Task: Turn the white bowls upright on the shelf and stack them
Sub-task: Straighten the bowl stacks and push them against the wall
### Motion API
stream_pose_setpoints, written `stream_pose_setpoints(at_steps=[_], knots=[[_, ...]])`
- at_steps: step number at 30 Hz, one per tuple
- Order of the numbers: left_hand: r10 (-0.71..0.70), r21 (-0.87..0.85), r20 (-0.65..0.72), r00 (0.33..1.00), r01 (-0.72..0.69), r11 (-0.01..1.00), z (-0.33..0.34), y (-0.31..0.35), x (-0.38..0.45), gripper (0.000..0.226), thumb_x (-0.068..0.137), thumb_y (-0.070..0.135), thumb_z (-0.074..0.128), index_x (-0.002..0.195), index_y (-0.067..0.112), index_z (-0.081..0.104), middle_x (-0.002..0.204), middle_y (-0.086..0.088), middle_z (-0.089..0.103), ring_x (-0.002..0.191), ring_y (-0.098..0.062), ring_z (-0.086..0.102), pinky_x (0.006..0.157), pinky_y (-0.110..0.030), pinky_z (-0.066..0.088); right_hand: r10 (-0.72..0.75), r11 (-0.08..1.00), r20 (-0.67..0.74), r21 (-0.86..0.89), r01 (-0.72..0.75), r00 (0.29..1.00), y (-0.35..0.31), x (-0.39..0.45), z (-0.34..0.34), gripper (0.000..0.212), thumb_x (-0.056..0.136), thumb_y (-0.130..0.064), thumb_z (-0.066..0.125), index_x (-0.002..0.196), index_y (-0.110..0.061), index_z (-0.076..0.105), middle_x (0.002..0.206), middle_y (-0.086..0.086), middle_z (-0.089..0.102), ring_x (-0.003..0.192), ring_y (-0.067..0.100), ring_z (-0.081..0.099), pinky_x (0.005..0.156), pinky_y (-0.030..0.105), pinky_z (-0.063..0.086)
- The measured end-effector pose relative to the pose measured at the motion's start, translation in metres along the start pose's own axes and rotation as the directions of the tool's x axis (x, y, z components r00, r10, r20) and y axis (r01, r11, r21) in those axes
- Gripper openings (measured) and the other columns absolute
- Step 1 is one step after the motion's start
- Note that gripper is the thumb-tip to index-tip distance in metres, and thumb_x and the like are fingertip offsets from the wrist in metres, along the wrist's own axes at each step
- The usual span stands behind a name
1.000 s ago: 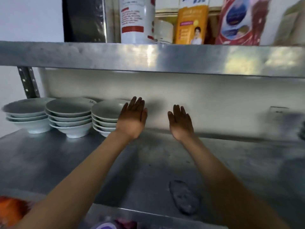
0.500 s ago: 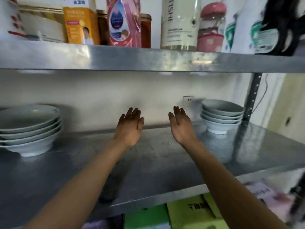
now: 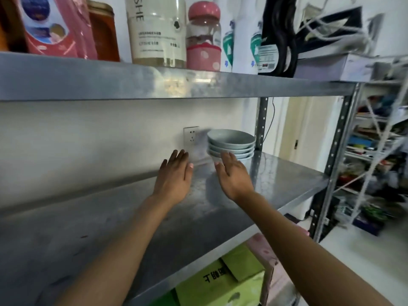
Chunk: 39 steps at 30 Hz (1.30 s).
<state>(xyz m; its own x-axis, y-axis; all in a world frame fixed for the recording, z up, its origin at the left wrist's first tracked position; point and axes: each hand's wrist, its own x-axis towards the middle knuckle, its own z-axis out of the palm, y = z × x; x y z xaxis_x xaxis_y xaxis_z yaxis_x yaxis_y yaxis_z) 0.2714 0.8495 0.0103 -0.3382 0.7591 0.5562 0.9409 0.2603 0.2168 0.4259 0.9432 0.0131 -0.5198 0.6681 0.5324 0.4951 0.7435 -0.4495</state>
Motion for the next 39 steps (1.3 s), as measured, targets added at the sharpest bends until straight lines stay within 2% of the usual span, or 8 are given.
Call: stream_pose_setpoints(at_steps=[9,14,18,23,27,31,33,39], knots=[[0.043,-0.045,-0.030,0.999,-0.044,0.998,0.053,0.052,0.054,0.051,0.102,0.033,0.024,0.149,0.013,0.024,0.158,-0.006,0.019,0.146,-0.022,0.015,0.119,-0.038,0.014,0.033,0.999,-0.104,0.015,-0.032,0.994,0.082,0.046,-0.029,0.054,0.102,-0.037,0.030,0.150,-0.012,0.028,0.157,0.007,0.028,0.147,0.020,0.020,0.118,0.033,0.015],[0.023,-0.071,-0.076,0.997,-0.029,0.997,0.092,0.069,0.094,0.054,0.101,0.041,0.021,0.151,0.023,0.016,0.159,-0.005,0.012,0.146,-0.025,0.011,0.119,-0.039,0.014,-0.014,1.000,-0.177,0.025,0.019,0.984,0.141,0.091,-0.033,0.055,0.102,-0.033,0.034,0.151,-0.011,0.025,0.158,0.007,0.023,0.147,0.022,0.019,0.118,0.031,0.013],[0.009,0.003,-0.118,0.993,-0.009,1.000,0.115,0.079,0.126,0.063,0.092,0.050,0.009,0.148,0.028,0.027,0.157,-0.008,0.020,0.144,-0.028,0.019,0.116,-0.044,0.022,-0.001,0.996,-0.101,0.089,0.010,0.995,0.185,0.142,-0.034,0.058,0.102,-0.042,0.030,0.152,-0.014,0.020,0.160,0.005,0.017,0.148,0.021,0.014,0.120,0.033,0.008],[-0.083,0.050,-0.056,0.995,0.086,0.995,0.132,0.096,0.155,0.053,0.099,0.045,0.014,0.149,0.030,0.023,0.159,-0.002,0.015,0.147,-0.020,0.011,0.118,-0.038,0.011,0.076,0.959,-0.034,0.275,-0.064,0.997,0.221,0.185,-0.025,0.061,0.100,-0.047,0.034,0.152,-0.016,0.023,0.160,0.000,0.016,0.148,0.017,0.015,0.121,0.032,0.010],[-0.136,0.049,-0.065,0.989,0.139,0.989,0.140,0.098,0.166,0.077,0.083,0.057,-0.002,0.147,0.029,0.029,0.157,-0.001,0.024,0.146,-0.019,0.015,0.118,-0.038,0.012,0.135,0.876,0.056,0.459,-0.146,0.989,0.232,0.197,-0.010,0.061,0.098,-0.049,0.038,0.150,-0.020,0.028,0.159,-0.005,0.020,0.147,0.014,0.019,0.120,0.032,0.012],[-0.142,0.037,-0.094,0.985,0.146,0.989,0.141,0.100,0.175,0.073,0.087,0.053,0.004,0.141,0.023,0.042,0.149,-0.005,0.039,0.141,-0.023,0.028,0.115,-0.040,0.021,0.185,0.738,0.158,0.629,-0.244,0.970,0.235,0.213,-0.001,0.055,0.098,-0.044,0.043,0.147,-0.019,0.037,0.153,-0.002,0.035,0.141,0.018,0.033,0.116,0.029,0.020],[-0.142,-0.012,-0.102,0.985,0.142,0.990,0.140,0.099,0.177,0.068,0.091,0.050,0.010,0.138,0.019,0.048,0.145,-0.007,0.045,0.138,-0.024,0.033,0.115,-0.038,0.023,0.199,0.667,0.171,0.698,-0.261,0.965,0.236,0.218,0.003,0.049,0.098,-0.038,0.046,0.142,-0.017,0.045,0.147,0.002,0.045,0.137,0.021,0.040,0.118,0.034,0.024],[-0.211,-0.112,-0.144,0.967,0.196,0.974,0.141,0.096,0.187,0.042,0.102,0.032,0.029,0.130,0.013,0.055,0.141,-0.006,0.049,0.134,-0.022,0.038,0.115,-0.031,0.023,0.184,0.600,0.262,0.733,-0.319,0.947,0.239,0.234,0.015,0.045,0.093,-0.038,0.048,0.131,-0.017,0.056,0.135,0.006,0.057,0.127,0.026,0.051,0.112,0.040,0.035]])
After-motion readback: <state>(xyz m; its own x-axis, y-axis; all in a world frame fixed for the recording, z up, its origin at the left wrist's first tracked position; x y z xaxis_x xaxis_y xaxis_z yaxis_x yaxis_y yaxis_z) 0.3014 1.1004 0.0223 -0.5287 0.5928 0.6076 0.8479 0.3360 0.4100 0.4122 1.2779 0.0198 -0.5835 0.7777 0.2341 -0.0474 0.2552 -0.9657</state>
